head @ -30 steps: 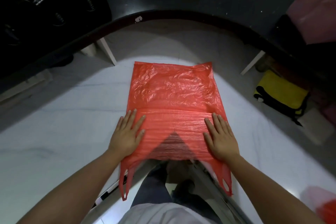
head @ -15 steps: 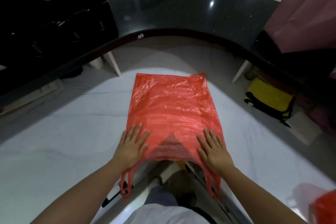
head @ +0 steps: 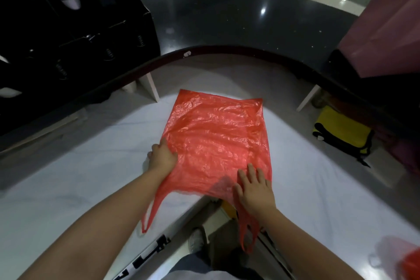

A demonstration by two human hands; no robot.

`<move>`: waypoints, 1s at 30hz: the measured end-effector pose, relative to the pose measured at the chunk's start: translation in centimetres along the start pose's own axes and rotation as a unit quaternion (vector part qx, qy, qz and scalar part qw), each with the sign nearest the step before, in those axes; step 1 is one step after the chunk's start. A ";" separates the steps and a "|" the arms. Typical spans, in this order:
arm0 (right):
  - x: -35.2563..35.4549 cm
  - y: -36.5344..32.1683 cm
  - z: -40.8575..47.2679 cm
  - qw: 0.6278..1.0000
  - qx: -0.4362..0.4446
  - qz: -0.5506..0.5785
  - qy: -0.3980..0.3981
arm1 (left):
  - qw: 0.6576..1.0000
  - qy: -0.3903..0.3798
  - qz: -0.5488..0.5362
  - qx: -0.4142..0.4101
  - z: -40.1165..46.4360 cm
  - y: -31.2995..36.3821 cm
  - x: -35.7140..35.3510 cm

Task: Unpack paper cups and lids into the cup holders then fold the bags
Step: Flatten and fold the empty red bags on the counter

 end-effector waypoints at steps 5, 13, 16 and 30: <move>0.8 -1.5 0.2 1.000 0.002 -0.013 0.019 | 0.987 0.018 -0.138 0.075 1.7 0.4 1.6; 3.1 -0.8 2.7 0.996 -0.001 0.005 0.095 | 0.990 0.046 -0.112 -0.067 0.1 4.1 3.3; 4.1 -1.9 5.1 0.994 0.016 0.036 0.106 | 0.988 0.048 -0.122 -0.084 -0.3 4.7 3.5; 2.6 -7.4 11.1 0.996 0.054 0.072 0.014 | 0.913 -0.082 -0.379 -0.127 -1.0 11.3 4.1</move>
Point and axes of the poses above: each hand's wrist, its own z-axis towards the middle knuckle, its own x-axis out of the back of the hand, y = z × x, the point moved 3 cm from there along z, towards the middle knuckle, and after that the axes turned 14 degrees about -x, right-handed, at the moved point
